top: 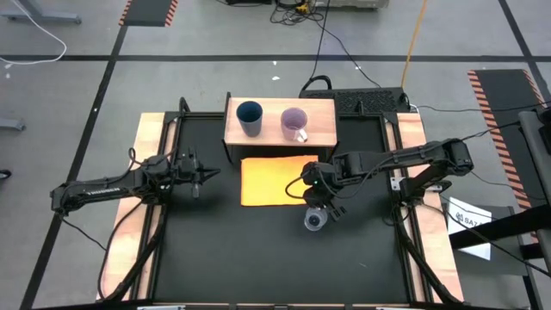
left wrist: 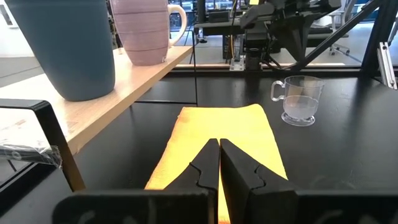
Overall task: Stack small to large cups/mugs on shelf
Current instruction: Put the transparent mug on the shelf
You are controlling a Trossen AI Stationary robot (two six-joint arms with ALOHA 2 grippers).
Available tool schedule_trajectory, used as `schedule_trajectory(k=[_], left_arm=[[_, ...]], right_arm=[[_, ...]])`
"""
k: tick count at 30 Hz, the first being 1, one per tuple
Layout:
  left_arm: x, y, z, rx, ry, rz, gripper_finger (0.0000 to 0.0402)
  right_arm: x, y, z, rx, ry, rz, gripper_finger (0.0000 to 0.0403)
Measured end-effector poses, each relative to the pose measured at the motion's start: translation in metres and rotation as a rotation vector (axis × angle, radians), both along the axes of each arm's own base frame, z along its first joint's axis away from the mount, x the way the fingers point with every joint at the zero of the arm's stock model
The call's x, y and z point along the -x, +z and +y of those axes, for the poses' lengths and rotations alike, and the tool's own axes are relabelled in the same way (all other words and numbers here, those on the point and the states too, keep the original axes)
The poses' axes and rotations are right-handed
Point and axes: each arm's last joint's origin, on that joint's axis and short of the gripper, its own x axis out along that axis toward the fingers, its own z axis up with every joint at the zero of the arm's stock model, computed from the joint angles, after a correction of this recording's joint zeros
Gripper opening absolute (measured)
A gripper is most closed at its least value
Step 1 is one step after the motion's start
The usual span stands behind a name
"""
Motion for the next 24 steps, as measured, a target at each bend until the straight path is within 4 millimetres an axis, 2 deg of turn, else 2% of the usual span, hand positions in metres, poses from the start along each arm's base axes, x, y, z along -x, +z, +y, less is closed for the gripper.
schedule_trajectory(k=[6,24], left_arm=[[0.0000,0.0000,0.0000,0.000,0.000,0.000,0.0017],[0.0000,0.0000,0.0000,0.000,0.000,0.000,0.0017]], right_arm=[[-0.0007,0.0005,-0.0003,-0.010,-0.022,-0.002,0.0003],[-0.0005,0.0006,-0.0002,-0.045,-0.037,0.009,0.0060]])
